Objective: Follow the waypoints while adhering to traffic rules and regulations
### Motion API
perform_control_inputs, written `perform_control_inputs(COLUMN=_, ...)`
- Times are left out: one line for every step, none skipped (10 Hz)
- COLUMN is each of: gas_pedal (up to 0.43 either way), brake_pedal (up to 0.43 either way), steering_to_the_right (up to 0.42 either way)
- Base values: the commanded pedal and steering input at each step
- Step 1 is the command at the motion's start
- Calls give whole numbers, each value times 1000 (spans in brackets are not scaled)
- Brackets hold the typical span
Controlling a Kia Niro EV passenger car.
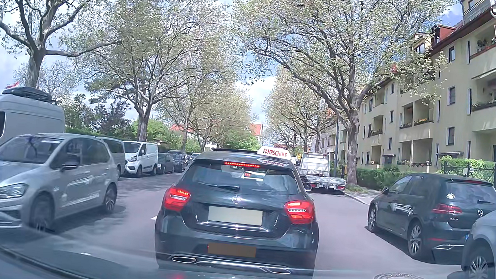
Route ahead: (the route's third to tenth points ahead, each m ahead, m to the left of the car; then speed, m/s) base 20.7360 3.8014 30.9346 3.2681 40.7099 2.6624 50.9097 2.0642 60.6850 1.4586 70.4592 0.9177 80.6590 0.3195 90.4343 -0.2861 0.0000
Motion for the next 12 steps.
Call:
perform_control_inputs(gas_pedal=0, brake_pedal=390, steering_to_the_right=-4)
perform_control_inputs(gas_pedal=0, brake_pedal=390, steering_to_the_right=-4)
perform_control_inputs(gas_pedal=0, brake_pedal=390, steering_to_the_right=-4)
perform_control_inputs(gas_pedal=0, brake_pedal=390, steering_to_the_right=-4)
perform_control_inputs(gas_pedal=0, brake_pedal=390, steering_to_the_right=-4)
perform_control_inputs(gas_pedal=0, brake_pedal=390, steering_to_the_right=-4)
perform_control_inputs(gas_pedal=0, brake_pedal=390, steering_to_the_right=-4)
perform_control_inputs(gas_pedal=0, brake_pedal=390, steering_to_the_right=-4)
perform_control_inputs(gas_pedal=0, brake_pedal=390, steering_to_the_right=-4)
perform_control_inputs(gas_pedal=0, brake_pedal=390, steering_to_the_right=-4)
perform_control_inputs(gas_pedal=0, brake_pedal=390, steering_to_the_right=-4)
perform_control_inputs(gas_pedal=0, brake_pedal=390, steering_to_the_right=-4)
